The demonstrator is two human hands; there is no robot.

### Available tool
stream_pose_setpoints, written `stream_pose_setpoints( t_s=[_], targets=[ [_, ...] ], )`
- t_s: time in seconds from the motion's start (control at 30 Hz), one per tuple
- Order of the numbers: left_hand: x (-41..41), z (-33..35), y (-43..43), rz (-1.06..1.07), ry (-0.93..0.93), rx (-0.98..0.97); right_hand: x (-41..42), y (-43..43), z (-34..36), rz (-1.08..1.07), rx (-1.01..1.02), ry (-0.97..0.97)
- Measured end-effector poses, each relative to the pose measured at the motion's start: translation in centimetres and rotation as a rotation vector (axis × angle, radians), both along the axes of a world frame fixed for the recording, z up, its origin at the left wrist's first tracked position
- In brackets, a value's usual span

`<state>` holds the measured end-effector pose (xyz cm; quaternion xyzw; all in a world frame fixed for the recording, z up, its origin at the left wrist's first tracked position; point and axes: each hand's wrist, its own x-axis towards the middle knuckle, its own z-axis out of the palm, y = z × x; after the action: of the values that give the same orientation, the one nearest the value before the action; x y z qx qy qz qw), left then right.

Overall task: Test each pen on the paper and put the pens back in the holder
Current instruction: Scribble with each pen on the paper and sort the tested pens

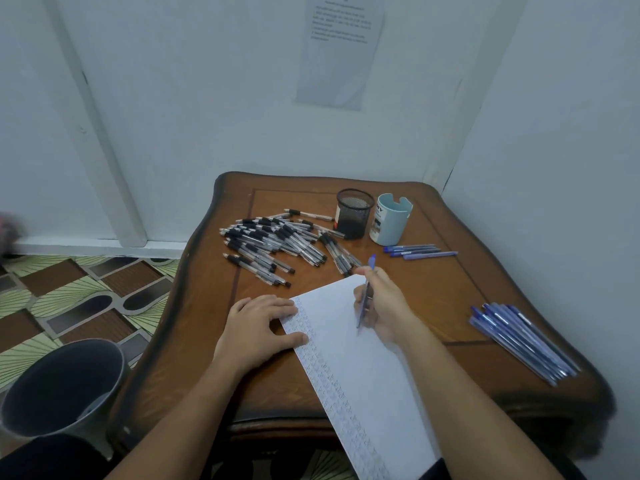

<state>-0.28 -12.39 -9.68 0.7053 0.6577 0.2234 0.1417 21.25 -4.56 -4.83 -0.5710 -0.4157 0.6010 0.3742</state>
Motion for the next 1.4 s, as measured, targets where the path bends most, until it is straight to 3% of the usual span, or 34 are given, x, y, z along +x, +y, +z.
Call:
stream_pose_setpoints(
  t_s=[0.07, 0.23, 0.37, 0.6, 0.73, 0.93, 1.23, 1.33, 1.4],
  targets=[
    [-0.1, 0.0, 0.0, 0.002, 0.010, 0.007, 2.1, 0.8, 0.8, 0.020, 0.054, -0.148],
    [0.1, 0.0, 0.2, 0.010, 0.017, 0.021, 11.5, 1.6, 2.2, 0.131, 0.349, -0.814],
    [0.2, -0.2, 0.3, 0.016, 0.012, 0.043, 18.6, 1.1, 3.2, 0.136, 0.293, -1.081],
    [0.3, -0.3, 0.4, 0.016, 0.007, 0.051, 22.8, -0.4, 3.4, 0.214, 0.156, -1.149],
    [0.3, -0.6, 0.6, 0.029, 0.004, 0.070, 22.1, 0.5, 3.7, 0.095, 0.269, -1.099],
    [0.3, -0.5, 0.6, 0.025, -0.001, 0.061, 17.0, 4.6, 2.2, 0.096, 0.432, -1.064],
    [0.3, -0.1, 0.6, 0.014, 0.019, 0.013, 10.2, 11.2, 0.0, 0.219, 0.198, -1.219],
    [0.2, -0.1, 0.7, 0.015, 0.023, 0.018, 10.2, 11.1, -0.8, 0.176, 0.268, -1.189],
    [0.1, -0.3, 0.7, 0.018, 0.030, 0.025, 10.5, 10.4, -1.0, 0.180, 0.343, -1.272]
  ],
)
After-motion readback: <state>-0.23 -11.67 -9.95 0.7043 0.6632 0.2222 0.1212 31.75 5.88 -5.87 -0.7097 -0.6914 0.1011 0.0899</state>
